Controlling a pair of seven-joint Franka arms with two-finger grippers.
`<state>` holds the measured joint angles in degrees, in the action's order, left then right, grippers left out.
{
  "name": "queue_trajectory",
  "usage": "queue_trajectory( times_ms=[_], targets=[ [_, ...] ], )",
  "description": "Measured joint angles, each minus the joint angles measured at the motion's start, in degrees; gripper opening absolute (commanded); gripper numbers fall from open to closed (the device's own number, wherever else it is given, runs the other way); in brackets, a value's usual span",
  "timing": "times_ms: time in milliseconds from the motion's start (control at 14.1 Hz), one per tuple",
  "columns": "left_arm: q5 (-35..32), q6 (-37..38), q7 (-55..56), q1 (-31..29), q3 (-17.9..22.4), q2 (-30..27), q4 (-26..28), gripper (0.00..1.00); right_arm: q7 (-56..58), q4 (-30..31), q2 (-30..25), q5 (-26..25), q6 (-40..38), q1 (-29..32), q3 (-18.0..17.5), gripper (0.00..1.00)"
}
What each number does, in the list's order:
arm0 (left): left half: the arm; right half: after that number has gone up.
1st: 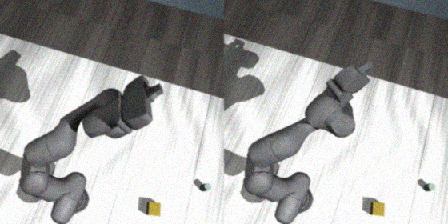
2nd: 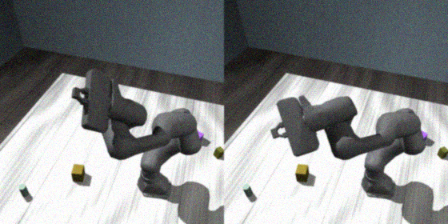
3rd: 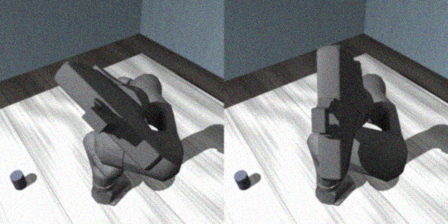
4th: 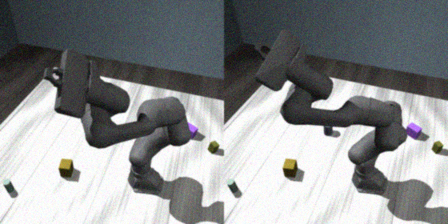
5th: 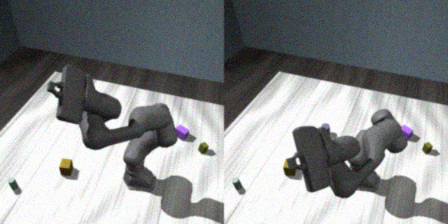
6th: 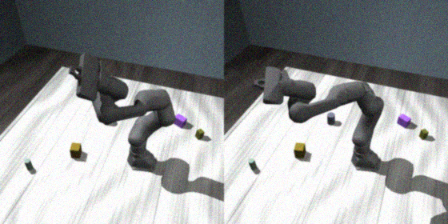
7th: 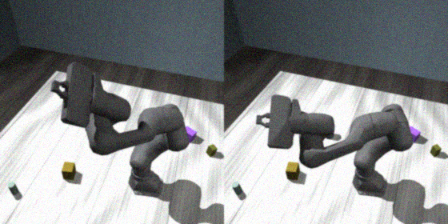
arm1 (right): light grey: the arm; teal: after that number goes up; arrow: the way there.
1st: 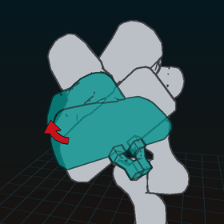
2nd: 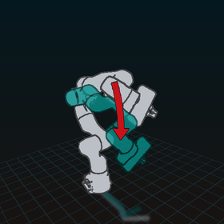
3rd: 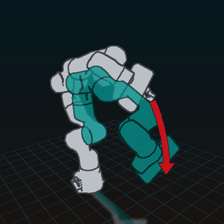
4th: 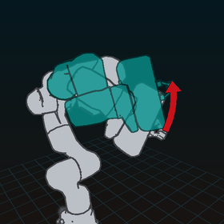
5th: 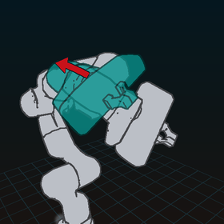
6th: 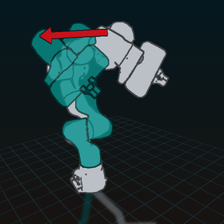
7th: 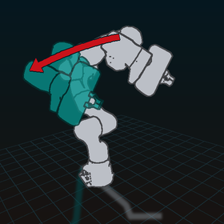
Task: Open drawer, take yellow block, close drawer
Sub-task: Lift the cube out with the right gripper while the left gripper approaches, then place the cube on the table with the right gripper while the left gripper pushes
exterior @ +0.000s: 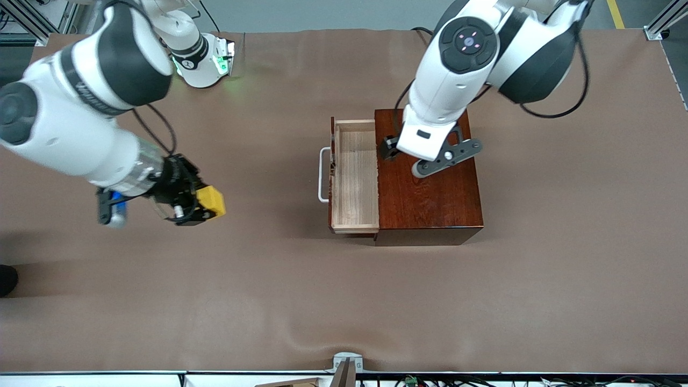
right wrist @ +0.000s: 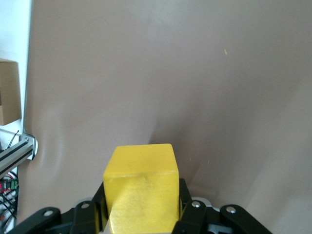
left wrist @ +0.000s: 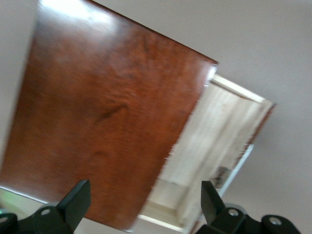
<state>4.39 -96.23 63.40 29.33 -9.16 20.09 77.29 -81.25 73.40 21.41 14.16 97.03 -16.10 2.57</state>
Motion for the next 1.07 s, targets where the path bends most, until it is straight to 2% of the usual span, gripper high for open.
queue_trajectory(
  times_ms=[213,497,852,1065],
  targets=[
    [0.22,-9.68,8.15,4.39,0.02,3.57,-0.08,1.0,13.0,1.06,0.01,-0.04,-0.04,4.2,0.07,0.0],
    [0.24,-21.07,20.17,10.49,0.39,11.13,-1.91,1.0,27.45,4.77,0.32,-0.27,-0.17,9.66,0.13,0.0],
    [0.24,-33.36,30.53,14.39,0.73,18.12,-4.24,1.0,37.0,9.06,1.84,-6.62,0.6,13.37,0.1,0.0],
    [0.24,-39.62,36.42,18.3,3.48,21.13,-4.55,1.0,48.91,12.79,2.48,-7.69,2.4,18.08,0.15,0.0]
  ],
)
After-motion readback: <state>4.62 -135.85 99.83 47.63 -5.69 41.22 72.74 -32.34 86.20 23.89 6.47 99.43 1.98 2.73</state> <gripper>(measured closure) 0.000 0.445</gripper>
